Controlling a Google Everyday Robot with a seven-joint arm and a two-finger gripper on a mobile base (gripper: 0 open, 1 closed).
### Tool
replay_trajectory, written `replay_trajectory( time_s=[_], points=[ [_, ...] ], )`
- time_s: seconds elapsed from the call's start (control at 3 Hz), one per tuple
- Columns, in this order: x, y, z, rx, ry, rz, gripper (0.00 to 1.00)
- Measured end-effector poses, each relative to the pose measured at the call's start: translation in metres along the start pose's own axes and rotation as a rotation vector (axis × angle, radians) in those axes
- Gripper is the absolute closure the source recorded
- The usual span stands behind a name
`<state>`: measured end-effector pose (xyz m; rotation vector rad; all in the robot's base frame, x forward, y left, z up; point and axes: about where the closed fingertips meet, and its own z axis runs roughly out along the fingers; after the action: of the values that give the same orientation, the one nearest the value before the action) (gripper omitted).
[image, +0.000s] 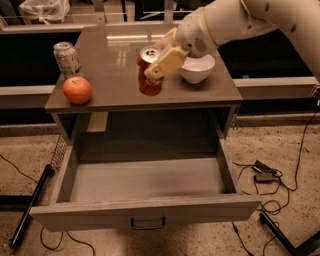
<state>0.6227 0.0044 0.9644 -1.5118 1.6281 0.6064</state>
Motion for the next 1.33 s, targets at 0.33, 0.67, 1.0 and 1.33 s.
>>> replay_trajectory(
  time_s=[0.33, 0.67, 1.0, 1.33],
  points=[
    [0.019, 0.038, -0.002, -0.062, 0.131, -0.077, 1.00],
    [0.022, 0.040, -0.001, -0.068, 0.141, -0.078, 1.00],
    [0.035, 0.038, 0.012, -0.091, 0.134, -0.044, 1.00],
    [0.072, 0.046, 0.033, -0.079, 0.130, -0.006, 1.00]
  ],
)
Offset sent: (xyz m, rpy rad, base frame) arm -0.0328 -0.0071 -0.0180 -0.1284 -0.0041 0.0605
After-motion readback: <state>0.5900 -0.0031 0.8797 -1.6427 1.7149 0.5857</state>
